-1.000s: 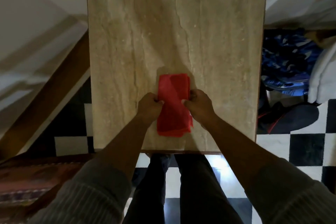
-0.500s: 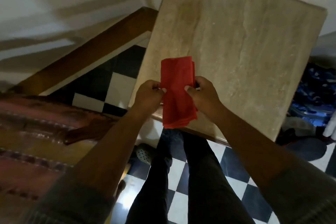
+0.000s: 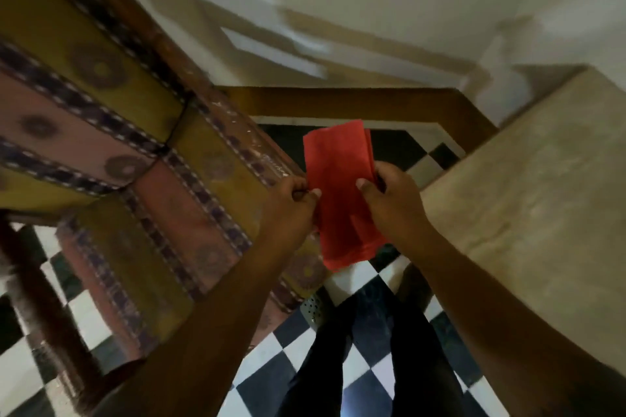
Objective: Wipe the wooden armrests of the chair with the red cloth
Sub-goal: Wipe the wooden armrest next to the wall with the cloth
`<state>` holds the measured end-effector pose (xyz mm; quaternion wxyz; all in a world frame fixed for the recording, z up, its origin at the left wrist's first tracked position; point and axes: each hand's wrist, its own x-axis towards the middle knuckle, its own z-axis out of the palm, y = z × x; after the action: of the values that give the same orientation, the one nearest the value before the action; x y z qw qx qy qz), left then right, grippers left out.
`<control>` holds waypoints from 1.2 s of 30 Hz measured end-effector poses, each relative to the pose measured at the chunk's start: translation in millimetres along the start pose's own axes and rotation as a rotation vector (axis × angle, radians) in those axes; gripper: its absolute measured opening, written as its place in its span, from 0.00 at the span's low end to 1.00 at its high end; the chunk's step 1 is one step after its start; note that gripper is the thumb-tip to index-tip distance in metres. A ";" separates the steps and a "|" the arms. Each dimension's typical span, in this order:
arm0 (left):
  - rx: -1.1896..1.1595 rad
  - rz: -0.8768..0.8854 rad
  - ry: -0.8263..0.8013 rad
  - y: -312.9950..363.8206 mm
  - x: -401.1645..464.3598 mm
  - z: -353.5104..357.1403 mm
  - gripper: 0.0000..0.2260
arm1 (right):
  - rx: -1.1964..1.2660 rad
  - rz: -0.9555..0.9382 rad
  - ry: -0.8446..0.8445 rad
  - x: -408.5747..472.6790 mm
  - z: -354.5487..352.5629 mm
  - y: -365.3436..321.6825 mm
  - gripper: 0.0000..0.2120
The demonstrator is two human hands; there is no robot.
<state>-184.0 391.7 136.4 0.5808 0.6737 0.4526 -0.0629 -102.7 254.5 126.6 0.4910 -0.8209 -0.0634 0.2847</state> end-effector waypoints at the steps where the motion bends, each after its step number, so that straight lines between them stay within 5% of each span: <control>1: -0.065 -0.019 0.040 -6.3 4.6 -12.6 0.02 | -0.049 -0.041 -0.016 6.7 16.5 -8.4 0.09; 7: -0.321 -0.130 0.232 -41.0 47.3 -45.3 0.09 | -0.239 -0.191 -0.032 53.2 99.5 -19.8 0.19; 12: -0.346 -0.134 0.181 -71.4 71.8 -44.0 0.07 | -0.579 -0.243 0.071 70.5 120.9 2.9 0.26; 14: -0.359 -0.076 0.182 -86.2 79.5 -49.8 0.06 | -0.717 -0.400 0.083 66.8 124.9 9.0 0.26; 19: 0.377 0.092 0.307 -135.8 117.9 -73.3 0.23 | -1.097 -0.693 -0.208 68.9 148.4 24.8 0.31; 24: 0.948 0.246 0.197 -177.7 175.6 -93.0 0.38 | -1.192 -0.777 -0.217 80.0 147.7 33.2 0.31; 31: 1.006 0.282 0.332 -226.0 221.9 -104.8 0.46 | -1.268 -1.040 -0.331 113.7 156.7 18.3 0.31; 36: 0.945 0.312 0.380 -234.5 224.4 -103.6 0.48 | -0.991 -0.762 -0.206 122.6 176.0 7.1 0.33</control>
<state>-259.2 579.3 -137.9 0.1240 0.9208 0.3665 -0.0496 -95.5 433.4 8.4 0.1106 -0.8390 -0.5224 0.1043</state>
